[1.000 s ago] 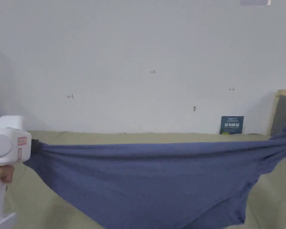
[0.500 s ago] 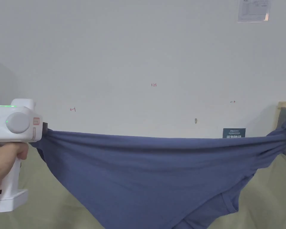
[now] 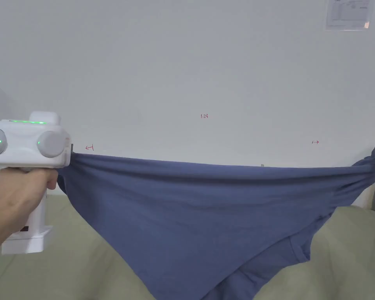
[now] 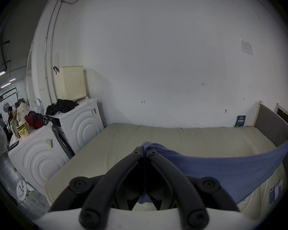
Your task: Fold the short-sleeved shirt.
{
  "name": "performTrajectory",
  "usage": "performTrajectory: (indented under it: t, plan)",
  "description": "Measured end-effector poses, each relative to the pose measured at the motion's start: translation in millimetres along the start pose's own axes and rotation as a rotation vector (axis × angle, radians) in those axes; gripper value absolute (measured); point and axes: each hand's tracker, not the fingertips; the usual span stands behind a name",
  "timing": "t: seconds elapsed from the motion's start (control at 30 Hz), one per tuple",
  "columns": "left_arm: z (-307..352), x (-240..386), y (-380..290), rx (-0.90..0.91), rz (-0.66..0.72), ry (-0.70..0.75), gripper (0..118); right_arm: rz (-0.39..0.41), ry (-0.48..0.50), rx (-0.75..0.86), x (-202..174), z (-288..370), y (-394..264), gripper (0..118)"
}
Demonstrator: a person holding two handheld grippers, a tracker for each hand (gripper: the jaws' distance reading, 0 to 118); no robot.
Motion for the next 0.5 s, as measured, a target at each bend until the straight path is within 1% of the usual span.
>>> performTrajectory:
  t: [0.07, 0.17, 0.23, 0.33, 0.37, 0.5]
  plan:
    - [-18, 8, 8, 0.0, 0.011, -0.004, 0, 0.022, -0.004, 0.01, -5, -19, 4, 5]
    - [-43, 26, 12, 0.017, -0.028, 0.036, 0, 0.083, -0.031, 0.037, -14, -50, 7, 5]
    - [-58, 36, 13, 0.057, -0.074, 0.089, 0, 0.086, -0.022, 0.025, -18, -71, 9, 5]
    - [-81, 42, 11, 0.049, -0.042, 0.085, 0, 0.113, -0.027, 0.012, -28, -99, 7, 5]
    - [-93, 46, 6, 0.023, -0.025, 0.084, 0, 0.111, -0.025, 0.009, -29, -110, 5, 5]
    - [-124, 55, -8, 0.004, -0.025, 0.095, 0, 0.106, -0.025, -0.025, -35, -142, -7, 5]
